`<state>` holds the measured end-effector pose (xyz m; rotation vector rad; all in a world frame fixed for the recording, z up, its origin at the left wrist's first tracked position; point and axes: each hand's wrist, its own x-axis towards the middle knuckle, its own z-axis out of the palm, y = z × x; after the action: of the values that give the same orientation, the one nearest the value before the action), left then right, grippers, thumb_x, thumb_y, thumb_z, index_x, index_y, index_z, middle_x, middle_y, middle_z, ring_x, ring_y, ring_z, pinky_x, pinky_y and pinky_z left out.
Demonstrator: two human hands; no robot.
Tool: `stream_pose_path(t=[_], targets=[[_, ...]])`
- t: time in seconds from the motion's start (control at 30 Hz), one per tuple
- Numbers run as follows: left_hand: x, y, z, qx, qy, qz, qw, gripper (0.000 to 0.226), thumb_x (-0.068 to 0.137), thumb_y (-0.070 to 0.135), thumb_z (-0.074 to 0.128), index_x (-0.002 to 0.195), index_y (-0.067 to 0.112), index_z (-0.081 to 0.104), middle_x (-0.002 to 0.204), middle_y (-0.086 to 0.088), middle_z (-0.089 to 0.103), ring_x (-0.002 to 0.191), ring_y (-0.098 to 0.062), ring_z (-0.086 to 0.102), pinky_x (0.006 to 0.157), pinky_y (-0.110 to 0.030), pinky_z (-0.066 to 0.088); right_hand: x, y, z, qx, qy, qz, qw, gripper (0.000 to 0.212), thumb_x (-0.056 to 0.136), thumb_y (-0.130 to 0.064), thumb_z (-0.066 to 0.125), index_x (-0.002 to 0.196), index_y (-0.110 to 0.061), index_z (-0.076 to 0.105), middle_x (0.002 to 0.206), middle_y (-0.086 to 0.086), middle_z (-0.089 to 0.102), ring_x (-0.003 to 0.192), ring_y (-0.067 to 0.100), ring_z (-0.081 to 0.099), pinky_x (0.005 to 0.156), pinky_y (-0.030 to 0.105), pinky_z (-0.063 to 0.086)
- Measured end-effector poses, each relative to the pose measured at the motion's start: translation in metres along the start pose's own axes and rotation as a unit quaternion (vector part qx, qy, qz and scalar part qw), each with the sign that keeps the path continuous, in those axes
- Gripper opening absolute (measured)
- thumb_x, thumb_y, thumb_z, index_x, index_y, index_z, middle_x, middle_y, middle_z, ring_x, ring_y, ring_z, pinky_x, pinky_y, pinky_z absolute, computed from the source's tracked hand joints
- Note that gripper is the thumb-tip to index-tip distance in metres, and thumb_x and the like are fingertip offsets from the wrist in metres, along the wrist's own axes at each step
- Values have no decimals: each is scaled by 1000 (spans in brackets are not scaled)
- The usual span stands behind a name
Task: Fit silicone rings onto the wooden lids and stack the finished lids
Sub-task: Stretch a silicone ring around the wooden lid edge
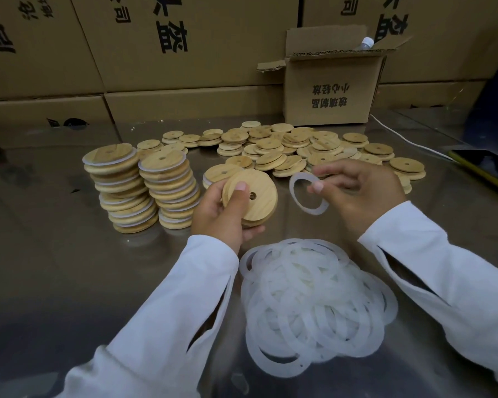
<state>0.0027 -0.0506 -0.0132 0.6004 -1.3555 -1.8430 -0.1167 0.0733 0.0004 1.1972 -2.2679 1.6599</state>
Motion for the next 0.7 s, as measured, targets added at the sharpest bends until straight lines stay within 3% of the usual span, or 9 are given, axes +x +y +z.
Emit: stream_pose_path(t=[0.13, 0.23, 0.3, 0.4, 0.5, 0.57, 0.7], targets=[[-1, 1, -1, -17, -13, -18, 1000, 11, 93, 23, 49, 94, 28, 58, 107, -4, 60, 89, -25, 65, 55, -28, 57, -5, -3, 3, 19, -20, -28, 999, 12, 78, -21, 68, 74, -32, 67, 76, -20, 69, 79, -3, 63, 75, 11, 47], [-2, 3, -2, -34, -17, -38, 999, 14, 95, 26, 45, 105, 28, 54, 117, -14, 59, 69, -25, 71, 55, -29, 58, -6, -2, 7, 64, -11, -33, 997, 15, 78, -15, 68, 71, -28, 66, 73, -20, 68, 74, 0, 62, 73, 10, 47], [-2, 5, -2, -43, -22, -47, 998, 19, 95, 27, 44, 112, 26, 53, 118, -15, 58, 65, -25, 71, 55, -29, 58, -6, -4, 7, 104, -15, -41, 994, 13, 78, -13, 68, 73, -25, 66, 70, -19, 67, 71, 0, 61, 71, 11, 47], [-3, 5, -1, -39, -28, -49, 998, 21, 95, 25, 46, 113, 25, 55, 117, -13, 59, 77, -31, 70, 56, -31, 58, -9, -10, 7, 163, -40, -56, 984, 1, 74, -23, 65, 73, -23, 66, 70, -17, 67, 68, 0, 60, 66, 11, 47], [-4, 4, 0, -45, -48, -68, 996, 18, 94, 20, 49, 106, 24, 62, 115, -13, 60, 98, -35, 63, 62, -37, 59, -11, -16, 9, 174, -45, -60, 982, 6, 69, -29, 64, 72, -24, 67, 69, -15, 68, 67, 3, 59, 65, 15, 49], [-7, 5, 1, -77, -83, -118, 986, 22, 93, 18, 50, 112, 18, 62, 111, -15, 64, 96, -35, 65, 65, -41, 59, -12, -18, 12, 172, -42, -58, 982, 2, 72, -23, 67, 71, -24, 66, 66, -15, 67, 65, 3, 58, 63, 15, 48], [-10, 8, 4, -96, -132, -178, 970, 29, 90, 28, 51, 115, 16, 61, 109, -15, 65, 86, -30, 68, 55, -37, 58, -12, -17, 15, 164, -12, -24, 986, 11, 77, -10, 67, 70, -18, 66, 64, -6, 65, 62, 8, 56, 59, 14, 47]])
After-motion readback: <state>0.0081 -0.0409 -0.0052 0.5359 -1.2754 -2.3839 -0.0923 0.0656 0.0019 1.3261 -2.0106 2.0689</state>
